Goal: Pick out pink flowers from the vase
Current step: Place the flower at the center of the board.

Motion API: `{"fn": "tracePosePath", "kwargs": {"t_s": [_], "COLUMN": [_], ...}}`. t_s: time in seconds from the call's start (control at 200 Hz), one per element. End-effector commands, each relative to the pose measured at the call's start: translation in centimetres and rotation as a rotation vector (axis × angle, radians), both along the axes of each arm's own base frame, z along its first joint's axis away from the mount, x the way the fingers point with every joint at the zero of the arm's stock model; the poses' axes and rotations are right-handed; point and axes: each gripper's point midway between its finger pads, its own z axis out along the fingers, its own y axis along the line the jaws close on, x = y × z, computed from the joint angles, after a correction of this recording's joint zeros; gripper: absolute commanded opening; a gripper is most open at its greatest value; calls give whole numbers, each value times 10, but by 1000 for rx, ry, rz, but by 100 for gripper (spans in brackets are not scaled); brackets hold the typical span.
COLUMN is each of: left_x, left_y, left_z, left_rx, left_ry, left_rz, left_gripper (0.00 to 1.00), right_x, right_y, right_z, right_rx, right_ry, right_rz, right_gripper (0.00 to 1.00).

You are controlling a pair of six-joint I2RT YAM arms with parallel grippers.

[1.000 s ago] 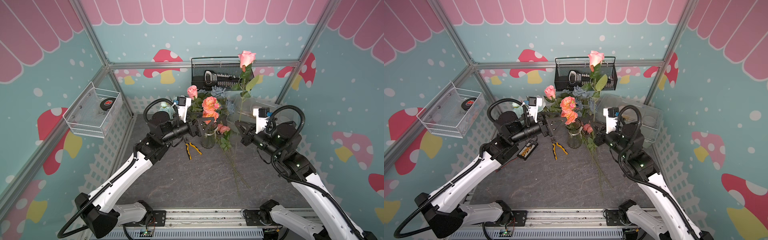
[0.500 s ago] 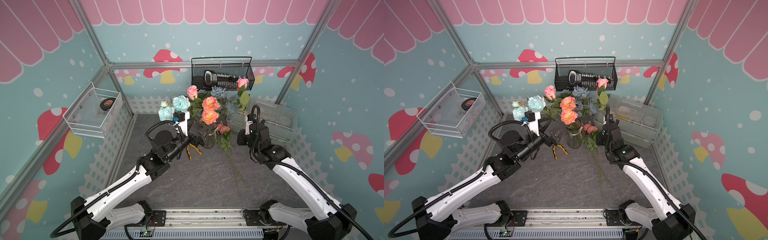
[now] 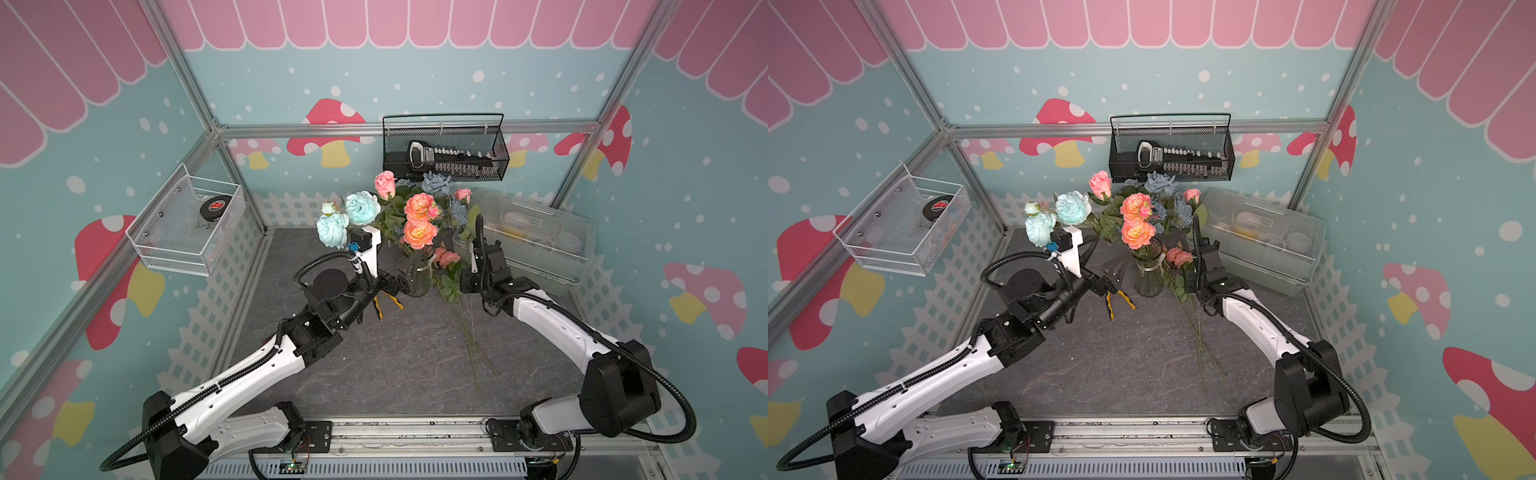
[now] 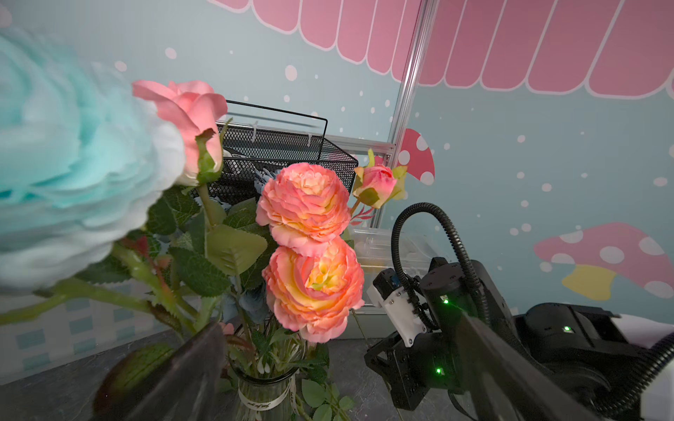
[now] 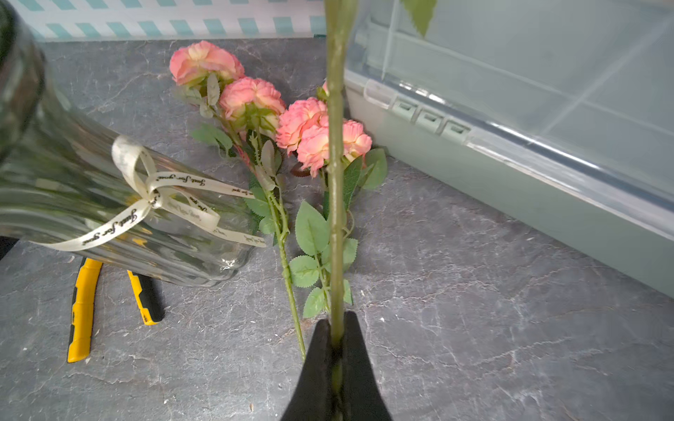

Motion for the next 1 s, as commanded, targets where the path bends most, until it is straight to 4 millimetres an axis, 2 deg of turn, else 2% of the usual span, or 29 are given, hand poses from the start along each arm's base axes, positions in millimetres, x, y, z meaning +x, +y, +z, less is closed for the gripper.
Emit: {"fn": "tracePosePath", "kwargs": {"t_s": [0.0, 0.32, 0.605, 0.81, 0.94, 0.995], "left_x": [-5, 4, 11, 15, 16, 20], "left_y": [4, -3, -14, -9, -8, -3], "left_z": [10, 0, -21, -35, -42, -47], "left_rx": [-9, 40, 106, 124, 135, 153], "left_ry": [-57, -55, -59, -36, -29, -9], "left_rz": [11, 42, 77, 112, 122, 156], "left_gripper": [99, 99, 99, 99, 99, 99], "right_x": [6, 6, 15, 17, 17, 18], "right_y": [17, 7, 6, 5, 8, 7], "right_z": [-5, -61, -76, -95, -99, -98], "right_rx": [37, -69, -105, -124, -114, -111], "right_ry": [0, 154, 179, 231, 241, 235], "right_rz": [74, 49, 42, 27, 25, 13], "right_gripper": [0, 0, 0, 0, 0, 4]}}
